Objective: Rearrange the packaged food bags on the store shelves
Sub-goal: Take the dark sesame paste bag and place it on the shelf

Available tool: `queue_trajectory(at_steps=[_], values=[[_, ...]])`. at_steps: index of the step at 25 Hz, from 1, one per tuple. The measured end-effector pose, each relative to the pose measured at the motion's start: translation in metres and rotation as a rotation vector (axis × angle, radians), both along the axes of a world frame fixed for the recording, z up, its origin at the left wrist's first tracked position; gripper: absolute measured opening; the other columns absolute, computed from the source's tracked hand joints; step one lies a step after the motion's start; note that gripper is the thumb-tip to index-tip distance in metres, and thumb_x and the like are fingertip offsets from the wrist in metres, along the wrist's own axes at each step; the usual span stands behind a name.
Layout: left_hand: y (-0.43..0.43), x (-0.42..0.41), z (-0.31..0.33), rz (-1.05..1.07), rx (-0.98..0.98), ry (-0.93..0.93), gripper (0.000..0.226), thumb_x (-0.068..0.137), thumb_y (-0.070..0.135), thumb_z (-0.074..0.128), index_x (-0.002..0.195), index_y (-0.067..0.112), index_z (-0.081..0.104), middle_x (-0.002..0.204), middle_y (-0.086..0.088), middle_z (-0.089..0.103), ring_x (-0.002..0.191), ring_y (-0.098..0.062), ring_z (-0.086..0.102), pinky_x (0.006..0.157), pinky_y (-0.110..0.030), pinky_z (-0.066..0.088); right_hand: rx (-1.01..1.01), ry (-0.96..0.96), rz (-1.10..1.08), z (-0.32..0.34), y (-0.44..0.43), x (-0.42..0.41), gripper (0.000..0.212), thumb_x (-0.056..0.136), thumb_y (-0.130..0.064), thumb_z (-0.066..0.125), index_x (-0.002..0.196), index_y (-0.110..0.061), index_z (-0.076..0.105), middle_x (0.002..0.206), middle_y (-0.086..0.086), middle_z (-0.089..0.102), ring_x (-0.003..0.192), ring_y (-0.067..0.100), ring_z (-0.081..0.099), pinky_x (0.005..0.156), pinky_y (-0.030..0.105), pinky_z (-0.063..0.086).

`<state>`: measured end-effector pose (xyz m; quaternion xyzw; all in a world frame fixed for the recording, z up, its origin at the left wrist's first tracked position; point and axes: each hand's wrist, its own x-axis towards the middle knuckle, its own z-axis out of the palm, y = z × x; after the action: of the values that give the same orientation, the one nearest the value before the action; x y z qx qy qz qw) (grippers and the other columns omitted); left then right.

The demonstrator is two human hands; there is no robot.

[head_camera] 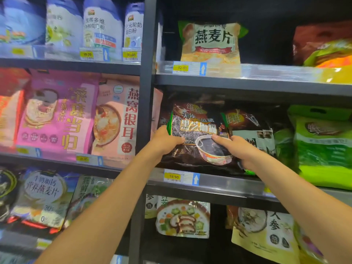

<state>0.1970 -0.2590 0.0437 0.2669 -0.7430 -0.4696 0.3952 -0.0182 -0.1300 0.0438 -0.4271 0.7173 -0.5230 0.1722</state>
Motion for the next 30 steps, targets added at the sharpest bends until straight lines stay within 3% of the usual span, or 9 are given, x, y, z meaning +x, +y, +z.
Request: queue_trajectory(at_steps=[2,4,7,11,13,15,19,24,30], values=[[-0.007,-0.007,-0.009,0.030,-0.046,-0.045,0.043,0.091,0.016,0.078,0.128,0.014,0.056,0.119,-0.002,0.070,0.108,-0.021,0.067,0.085,-0.034,0.056,0.018,-0.003,0.040,-0.009,-0.008,-0.009,0.130,0.033,-0.086,0.084,0.133,-0.006,0.060,0.122,0.011,0.074,0.113,0.032,0.070,0.109,0.052,0.050],[-0.019,-0.012,-0.019,0.080,-0.159,-0.170,0.060,0.082,0.024,0.082,0.135,0.018,0.054,0.126,-0.001,0.070,0.114,-0.023,0.068,0.103,-0.046,0.055,0.026,-0.025,0.099,-0.013,-0.010,-0.006,0.097,0.059,-0.065,0.090,0.130,-0.005,0.063,0.116,0.014,0.077,0.114,0.037,0.071,0.108,0.051,0.051],[-0.019,-0.011,-0.026,0.121,-0.253,-0.280,0.067,0.088,0.020,0.081,0.144,0.020,0.044,0.135,0.000,0.065,0.123,-0.024,0.064,0.110,-0.046,0.050,0.199,0.147,0.225,-0.016,-0.005,-0.015,0.079,0.066,-0.052,0.094,0.133,-0.030,0.060,0.123,-0.005,0.075,0.118,0.024,0.069,0.108,0.050,0.050],[-0.006,0.001,-0.036,0.200,-0.496,-0.220,0.096,0.083,0.023,0.087,0.158,0.026,0.027,0.159,-0.002,0.044,0.145,-0.021,0.047,0.118,-0.049,0.045,0.380,0.340,0.171,-0.010,0.005,-0.021,0.082,0.071,-0.042,0.093,0.137,-0.036,0.044,0.132,-0.010,0.061,0.117,0.015,0.061,0.078,0.034,0.062],[0.009,0.010,-0.045,0.300,-0.689,-0.200,0.085,0.087,0.022,0.084,0.156,0.026,0.034,0.156,0.000,0.041,0.144,-0.018,0.043,0.117,-0.044,0.044,0.355,0.406,0.128,-0.010,0.007,-0.017,0.077,0.074,-0.038,0.093,0.134,-0.033,0.045,0.129,-0.007,0.060,0.113,0.016,0.062,0.073,0.032,0.064],[0.022,0.017,-0.049,0.300,-0.828,-0.229,0.050,0.094,0.026,0.076,0.140,0.028,0.056,0.133,0.004,0.058,0.121,-0.015,0.057,0.103,-0.039,0.053,0.326,0.420,0.108,-0.011,0.006,-0.013,0.072,0.075,-0.034,0.092,0.131,-0.031,0.047,0.125,-0.007,0.063,0.109,0.016,0.064,0.078,0.037,0.065],[0.025,0.017,-0.043,0.129,-0.684,-0.364,0.016,0.100,0.036,0.066,0.114,0.030,0.071,0.089,0.015,0.067,0.080,-0.003,0.063,0.066,-0.022,0.048,0.290,0.445,0.114,-0.013,-0.001,-0.005,0.065,0.075,-0.030,0.093,0.123,-0.035,0.049,0.116,-0.012,0.064,0.102,0.011,0.064,0.072,0.035,0.065],[0.015,0.014,-0.045,0.169,-0.671,-0.381,0.018,0.104,0.025,0.060,0.118,0.029,0.070,0.100,0.010,0.070,0.086,-0.004,0.062,0.071,-0.022,0.049,0.241,0.483,0.128,-0.014,-0.020,0.010,0.060,0.077,-0.026,0.092,0.122,-0.031,0.053,0.115,-0.006,0.067,0.099,0.013,0.065,0.068,0.034,0.063],[0.009,0.012,-0.049,0.167,-0.673,-0.382,0.021,0.104,0.021,0.058,0.120,0.029,0.069,0.105,0.008,0.065,0.092,-0.009,0.063,0.085,-0.033,0.057,0.277,0.485,0.095,-0.011,-0.020,0.015,0.044,0.080,-0.027,0.089,0.093,-0.036,0.048,0.103,-0.011,0.060,0.092,0.011,0.060,0.071,0.032,0.062]])
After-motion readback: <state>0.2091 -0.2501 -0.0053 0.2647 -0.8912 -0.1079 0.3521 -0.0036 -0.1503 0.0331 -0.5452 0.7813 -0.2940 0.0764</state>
